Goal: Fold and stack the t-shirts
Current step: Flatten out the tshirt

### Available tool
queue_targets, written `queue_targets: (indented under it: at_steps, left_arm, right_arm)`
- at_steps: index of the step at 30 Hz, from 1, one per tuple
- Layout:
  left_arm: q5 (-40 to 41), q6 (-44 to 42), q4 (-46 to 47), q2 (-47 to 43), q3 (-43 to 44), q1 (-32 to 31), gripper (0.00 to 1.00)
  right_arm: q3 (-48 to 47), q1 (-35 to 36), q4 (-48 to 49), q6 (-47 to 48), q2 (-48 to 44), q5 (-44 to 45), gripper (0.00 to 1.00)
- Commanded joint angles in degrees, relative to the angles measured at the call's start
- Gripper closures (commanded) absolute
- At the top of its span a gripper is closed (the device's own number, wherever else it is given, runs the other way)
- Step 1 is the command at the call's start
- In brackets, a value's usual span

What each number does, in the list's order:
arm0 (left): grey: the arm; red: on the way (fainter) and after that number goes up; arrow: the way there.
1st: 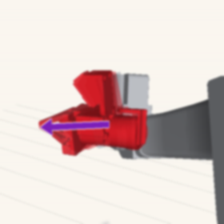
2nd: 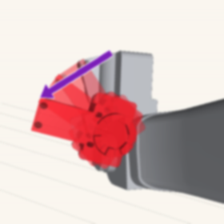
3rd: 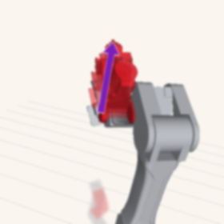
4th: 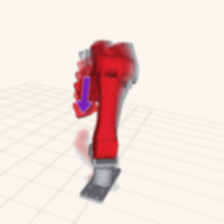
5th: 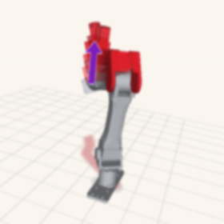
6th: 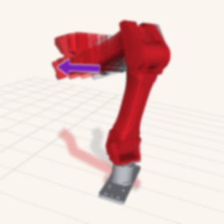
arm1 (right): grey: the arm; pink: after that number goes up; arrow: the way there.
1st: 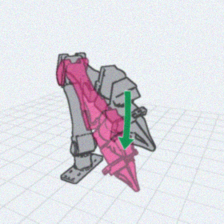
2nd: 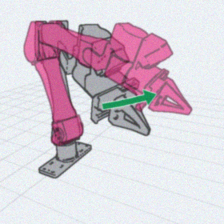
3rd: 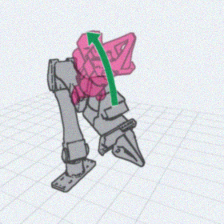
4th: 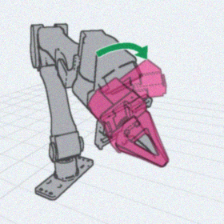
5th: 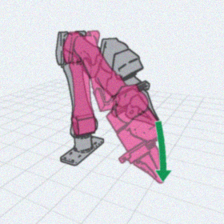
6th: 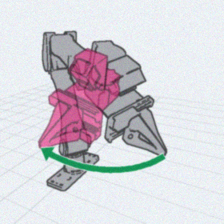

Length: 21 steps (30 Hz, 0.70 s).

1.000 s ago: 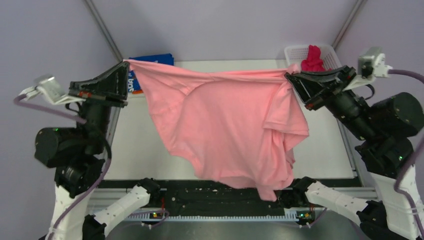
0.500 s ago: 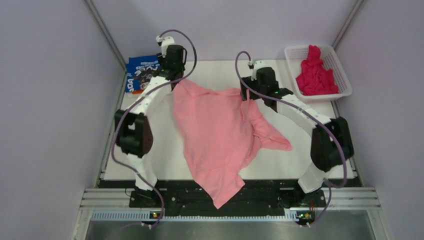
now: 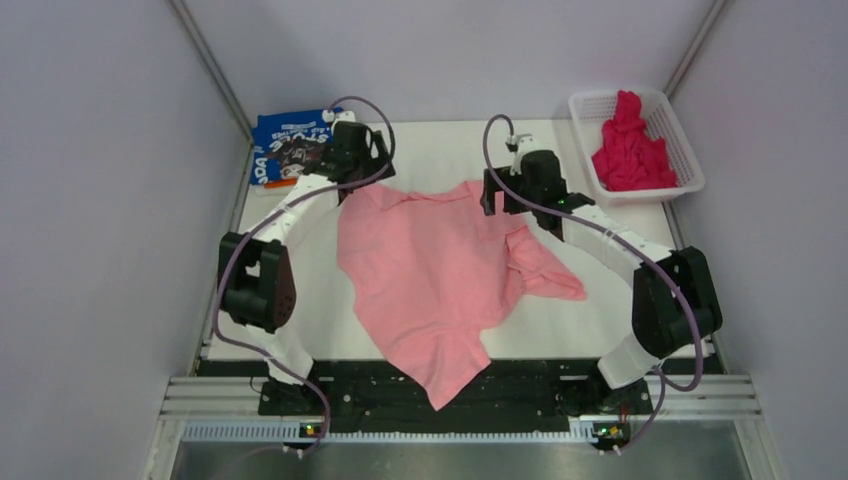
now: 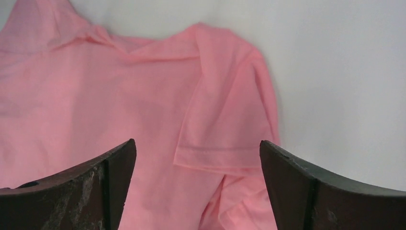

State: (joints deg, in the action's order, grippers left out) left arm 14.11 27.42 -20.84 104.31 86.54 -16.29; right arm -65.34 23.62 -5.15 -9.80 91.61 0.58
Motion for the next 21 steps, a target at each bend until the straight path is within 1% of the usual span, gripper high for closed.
queue_targets:
  at_steps: [1,4,6,8,11,15,19,21]
  left_arm:
    - [-13.45,7.43,5.84,-8.39,-11.46,-2.06,0.01]
    - [-17.76,10.58,7.94,-10.60,-19.67,-3.55,0.01]
    - [-20.72,11.66,10.06,-11.08,-24.17,-3.88,0.01]
    - [-21.97,12.70,11.29,-11.26,-27.93,-3.92,0.01]
    - [-21.26,13.59,11.24,-10.96,-31.22,-3.96,0.01]
    - [-19.55,14.06,10.64,-10.00,-33.47,-3.88,0.01]
    - [-15.97,13.96,8.08,-8.91,-34.12,-3.74,0.01]
    - [-14.76,13.94,7.41,-8.78,-34.77,-3.49,0.01]
  right_arm:
    - [6.31,0.73,0.69,0.17,-3.74,-8.38,0.05]
    - [5.99,1.53,-0.59,0.19,-2.31,-10.80,0.13]
    - [4.40,2.02,-2.30,-0.70,0.30,-10.53,0.22]
    - [2.91,2.86,-2.97,-1.61,3.15,-8.57,0.29]
    - [-0.27,4.25,-4.42,-1.89,8.01,-4.89,0.31]
    - [-5.03,5.97,-6.78,-2.31,13.89,-1.07,0.36]
    - [-6.91,6.61,-7.07,-3.83,16.96,3.67,0.42]
    - [-7.16,6.73,-7.36,-4.37,18.08,5.92,0.47]
